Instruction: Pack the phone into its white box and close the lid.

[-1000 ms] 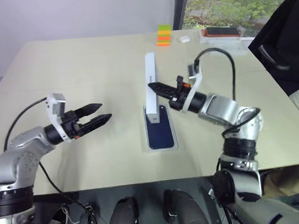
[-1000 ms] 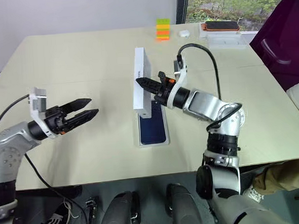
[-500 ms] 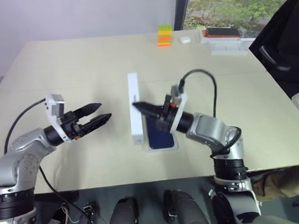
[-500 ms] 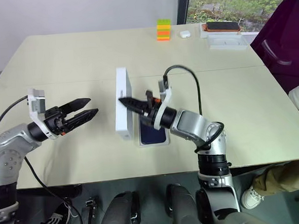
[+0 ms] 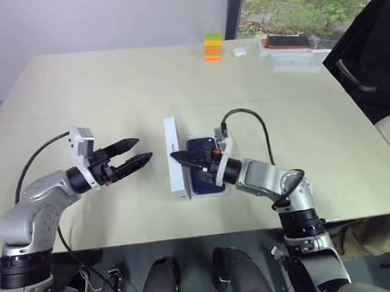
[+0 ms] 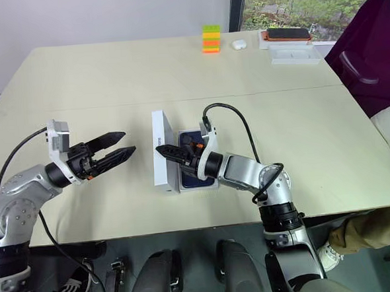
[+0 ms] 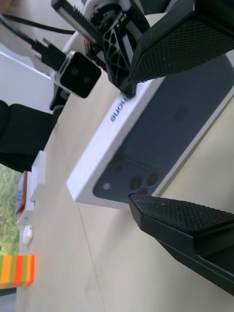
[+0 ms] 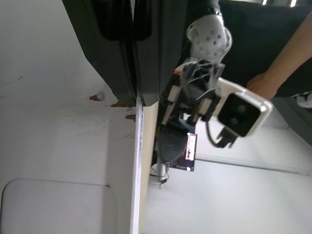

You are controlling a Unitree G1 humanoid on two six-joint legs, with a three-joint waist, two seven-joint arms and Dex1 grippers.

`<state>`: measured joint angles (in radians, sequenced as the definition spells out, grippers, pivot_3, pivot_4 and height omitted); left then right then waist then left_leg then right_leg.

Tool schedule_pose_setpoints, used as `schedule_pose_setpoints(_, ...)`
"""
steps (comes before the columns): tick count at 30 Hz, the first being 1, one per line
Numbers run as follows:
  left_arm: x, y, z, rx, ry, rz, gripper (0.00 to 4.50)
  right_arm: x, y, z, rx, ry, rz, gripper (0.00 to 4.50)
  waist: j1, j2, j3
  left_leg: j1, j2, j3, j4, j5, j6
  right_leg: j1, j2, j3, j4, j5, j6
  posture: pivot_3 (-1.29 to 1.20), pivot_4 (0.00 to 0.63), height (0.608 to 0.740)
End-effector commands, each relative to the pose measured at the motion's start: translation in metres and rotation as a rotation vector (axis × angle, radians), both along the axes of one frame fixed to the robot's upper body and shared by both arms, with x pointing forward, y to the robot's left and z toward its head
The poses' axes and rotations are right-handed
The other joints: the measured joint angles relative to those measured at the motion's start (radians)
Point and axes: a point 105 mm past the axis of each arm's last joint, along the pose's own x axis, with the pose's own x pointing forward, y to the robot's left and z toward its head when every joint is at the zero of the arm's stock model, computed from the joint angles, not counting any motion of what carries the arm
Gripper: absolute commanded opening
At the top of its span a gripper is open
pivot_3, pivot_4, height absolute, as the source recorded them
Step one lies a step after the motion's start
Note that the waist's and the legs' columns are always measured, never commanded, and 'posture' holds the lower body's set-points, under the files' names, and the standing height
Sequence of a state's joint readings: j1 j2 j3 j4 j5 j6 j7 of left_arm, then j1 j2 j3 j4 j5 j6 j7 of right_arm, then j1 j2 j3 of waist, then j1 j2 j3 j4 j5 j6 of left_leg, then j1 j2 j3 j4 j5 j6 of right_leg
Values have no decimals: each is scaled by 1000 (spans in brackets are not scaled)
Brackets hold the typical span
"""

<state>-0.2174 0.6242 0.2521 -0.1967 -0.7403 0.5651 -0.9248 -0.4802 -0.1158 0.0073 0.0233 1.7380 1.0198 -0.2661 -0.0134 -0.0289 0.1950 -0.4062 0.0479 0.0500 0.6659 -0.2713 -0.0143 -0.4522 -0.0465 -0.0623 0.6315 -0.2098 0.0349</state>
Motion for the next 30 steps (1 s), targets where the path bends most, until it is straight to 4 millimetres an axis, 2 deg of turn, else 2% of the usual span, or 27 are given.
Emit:
schedule_pose_setpoints(1,0,-3,3,10,-34,-1,3810,1,3,2,8,-21,10,31,0,0,0,0,0,0,0,0,0,0,0,0,0,0,0,0,150,740)
schedule_pose_setpoints(5,4,-5,-7,-16,17,-10,2580,0,3,3,10,-32,21,0,0,0,0,0,0,0,0,0,0,0,0,0,0,0,0,0,150,740)
schedule_pose_setpoints(10,10,-13,-19,-21,21,7,92,4,-1,1,-4,-41,-3,0,0,0,-1,0,0,0,0,0,0,0,0,0,0,0,0,0,150,740)
schedule_pose_setpoints(14,18,-33,-30,-10,4,14,34,7,-4,3,-2,-53,-26,0,3,1,-1,0,0,0,0,0,0,0,0,0,0,0,0,0,150,740)
schedule_pose_setpoints(17,24,-37,-31,6,-10,37,0,8,-5,5,18,-50,-29,873,2,0,-1,0,0,0,1,0,0,0,0,0,0,0,0,0,150,740)
schedule_pose_setpoints(20,17,-46,-33,-19,6,-9,0,11,-9,5,-30,-81,-47,2320,-1,1,-1,0,0,0,1,0,0,0,0,0,0,0,0,0,150,740)
schedule_pose_setpoints(21,16,-47,-34,-23,9,-19,0,13,-11,5,-43,-92,-54,2935,-1,1,-1,0,0,0,1,0,0,0,0,0,0,0,0,0,150,740)
schedule_pose_setpoints(23,16,-47,-34,-27,13,-14,0,24,-25,33,-30,-177,-86,3906,0,2,-1,0,0,0,1,0,0,0,0,0,0,0,0,0,150,740)
schedule_pose_setpoints(24,16,-47,-34,-34,20,-16,0,27,-32,44,-84,-253,-90,4481,1,2,-1,-1,0,1,1,0,0,-2,0,0,1,1,-1,0,150,740)
schedule_pose_setpoints(26,15,-52,-35,-43,30,-30,0,30,-49,53,-269,-422,-74,4481,4,2,-1,-1,0,2,1,0,0,-2,0,2,1,1,-1,0,150,740)
schedule_pose_setpoints(30,16,-66,-41,-67,54,-41,0,45,-90,71,-435,-573,-134,4481,12,1,-2,-2,-2,2,1,0,1,-2,0,1,-1,1,-1,0,150,740)
